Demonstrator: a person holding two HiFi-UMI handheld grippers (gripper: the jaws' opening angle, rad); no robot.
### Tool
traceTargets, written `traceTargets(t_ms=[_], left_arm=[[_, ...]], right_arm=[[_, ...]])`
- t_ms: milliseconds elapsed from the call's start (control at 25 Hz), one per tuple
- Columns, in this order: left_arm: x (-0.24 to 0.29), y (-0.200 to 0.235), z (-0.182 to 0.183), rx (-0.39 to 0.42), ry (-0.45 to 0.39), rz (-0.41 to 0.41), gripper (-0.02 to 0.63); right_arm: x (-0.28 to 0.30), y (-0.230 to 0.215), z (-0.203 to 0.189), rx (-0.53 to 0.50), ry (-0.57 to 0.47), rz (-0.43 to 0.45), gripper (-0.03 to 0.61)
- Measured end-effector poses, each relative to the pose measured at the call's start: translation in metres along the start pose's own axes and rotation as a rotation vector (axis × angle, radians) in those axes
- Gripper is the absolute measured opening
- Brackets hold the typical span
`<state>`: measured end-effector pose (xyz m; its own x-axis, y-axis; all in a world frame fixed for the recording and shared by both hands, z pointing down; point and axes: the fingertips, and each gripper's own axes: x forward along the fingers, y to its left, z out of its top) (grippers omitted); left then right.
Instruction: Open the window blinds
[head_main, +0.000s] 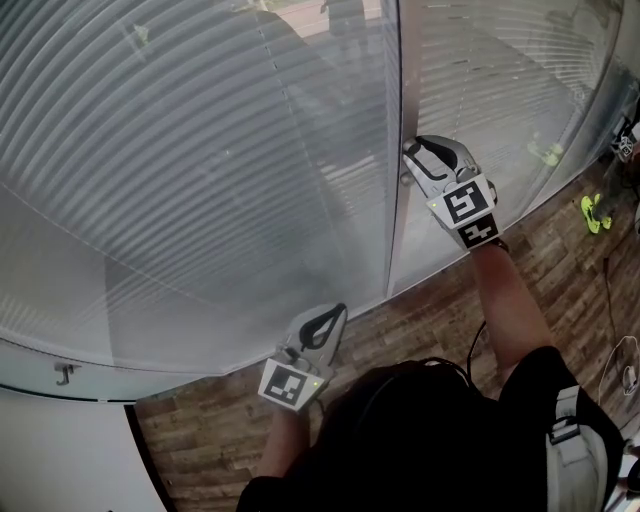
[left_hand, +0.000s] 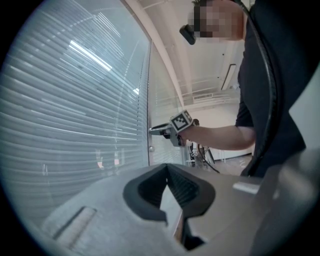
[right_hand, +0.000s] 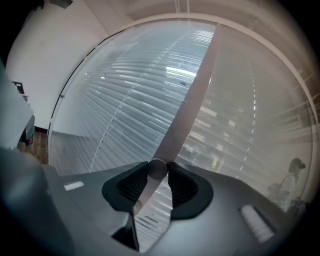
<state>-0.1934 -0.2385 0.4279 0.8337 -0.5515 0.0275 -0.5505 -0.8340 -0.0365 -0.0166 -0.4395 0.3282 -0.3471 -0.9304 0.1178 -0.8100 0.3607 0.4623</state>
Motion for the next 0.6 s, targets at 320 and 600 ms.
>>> traceTargets(t_ms=[320, 600], left_arm=[[0.0002, -0.0026, -0.0038, 0.001, 0.010, -0.013, 0.005], [-0.0025, -0.0011, -0.0047, 0.001, 0.010, -0.004, 0.005]], right_arm=[[0.0015, -0.0041, -0.0076, 0.200, -0.033, 0.007, 0.132], [0.0014, -0.0063, -0.0067, 0.431, -0.091, 0.025, 0.132]])
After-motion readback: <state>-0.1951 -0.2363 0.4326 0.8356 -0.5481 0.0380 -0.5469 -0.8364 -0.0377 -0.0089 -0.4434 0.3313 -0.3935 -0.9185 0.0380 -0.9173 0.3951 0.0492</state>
